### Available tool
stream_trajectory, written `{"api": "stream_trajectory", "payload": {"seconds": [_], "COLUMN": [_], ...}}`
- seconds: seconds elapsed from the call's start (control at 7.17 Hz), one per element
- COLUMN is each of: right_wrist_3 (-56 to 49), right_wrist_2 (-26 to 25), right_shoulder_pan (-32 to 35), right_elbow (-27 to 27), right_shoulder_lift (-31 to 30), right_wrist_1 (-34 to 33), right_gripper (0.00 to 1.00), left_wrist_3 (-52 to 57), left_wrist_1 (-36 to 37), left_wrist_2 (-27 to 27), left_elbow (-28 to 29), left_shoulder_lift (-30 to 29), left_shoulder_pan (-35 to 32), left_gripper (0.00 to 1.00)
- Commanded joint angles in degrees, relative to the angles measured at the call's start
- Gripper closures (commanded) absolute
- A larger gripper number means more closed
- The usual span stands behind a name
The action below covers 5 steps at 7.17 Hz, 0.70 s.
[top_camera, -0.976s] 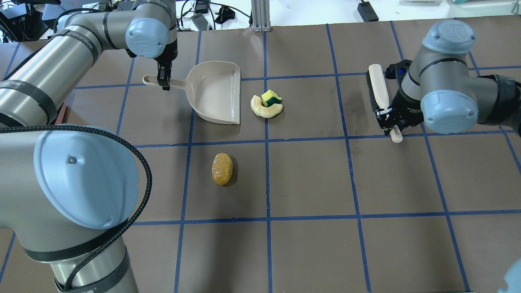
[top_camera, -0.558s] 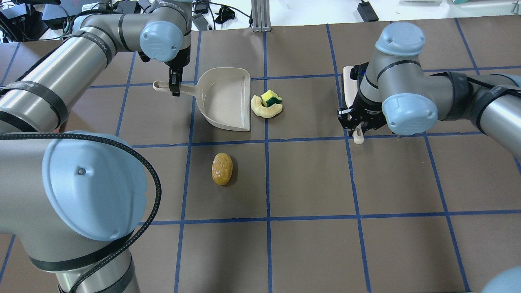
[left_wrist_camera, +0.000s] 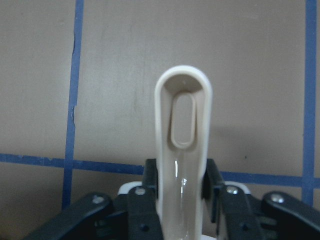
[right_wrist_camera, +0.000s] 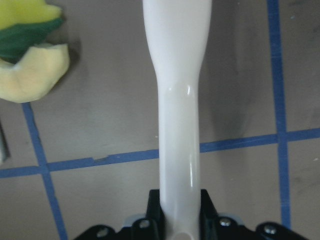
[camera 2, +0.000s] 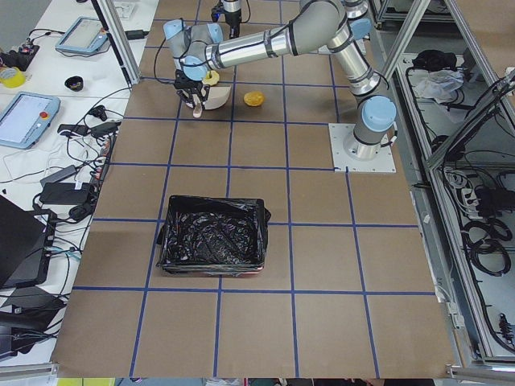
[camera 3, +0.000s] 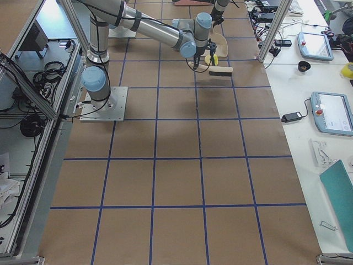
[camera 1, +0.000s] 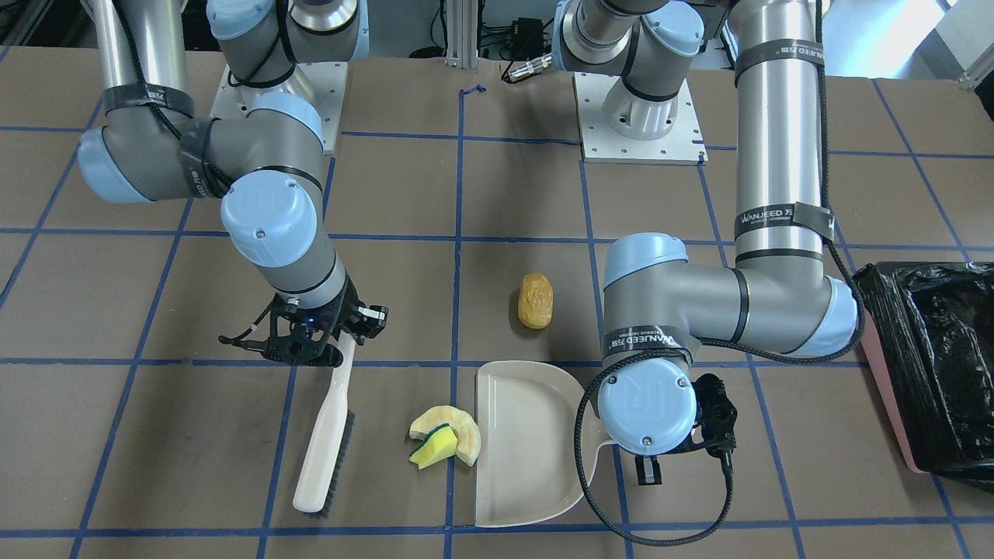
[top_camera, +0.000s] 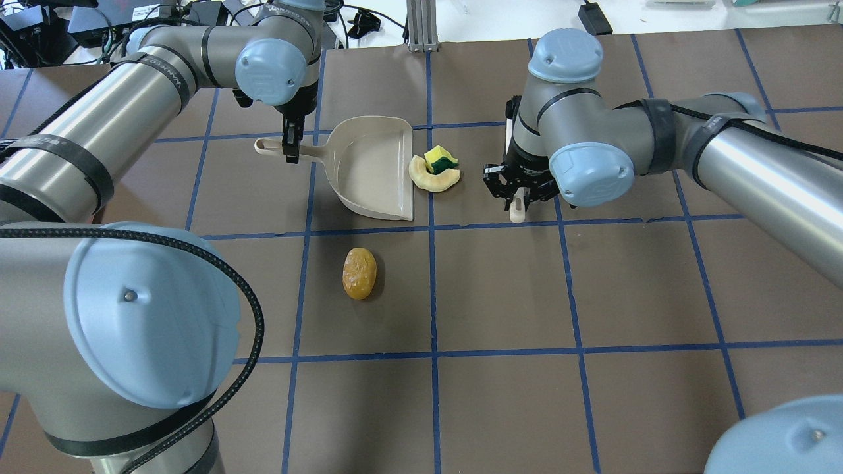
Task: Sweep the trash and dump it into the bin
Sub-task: 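Move the brush with the right gripper toward the sponge beside the dustpan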
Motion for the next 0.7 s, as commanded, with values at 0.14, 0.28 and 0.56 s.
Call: {"api": "stream_trajectory", "payload": {"seconds": [0.14, 0.28, 0.56], "right_wrist_3": [6.99, 6.83, 3.59], "right_wrist_2": [4.25, 3.03, -0.32], "right_shoulder_pan": [2.91, 4.14, 4.59], "right_elbow": [-5.85, -5.87, -5.26], "right_shoulder_lift": [4.64, 5.27, 5.37], "right_wrist_1": [0.01, 0.01, 4.28], "right_gripper": [1.0, 1.0, 1.0], "left_wrist_3": [-1.47, -1.47, -1.39], "left_wrist_1": [0.17, 0.17, 0.26], "left_wrist_2": [-0.11, -0.11, -0.11], "left_elbow": [0.04, 0.04, 0.04], "left_shoulder_lift": [-0.68, -0.68, -0.42], "left_shoulder_pan": [-0.46, -0.46, -0.46], "left_gripper": [1.0, 1.0, 1.0]}}
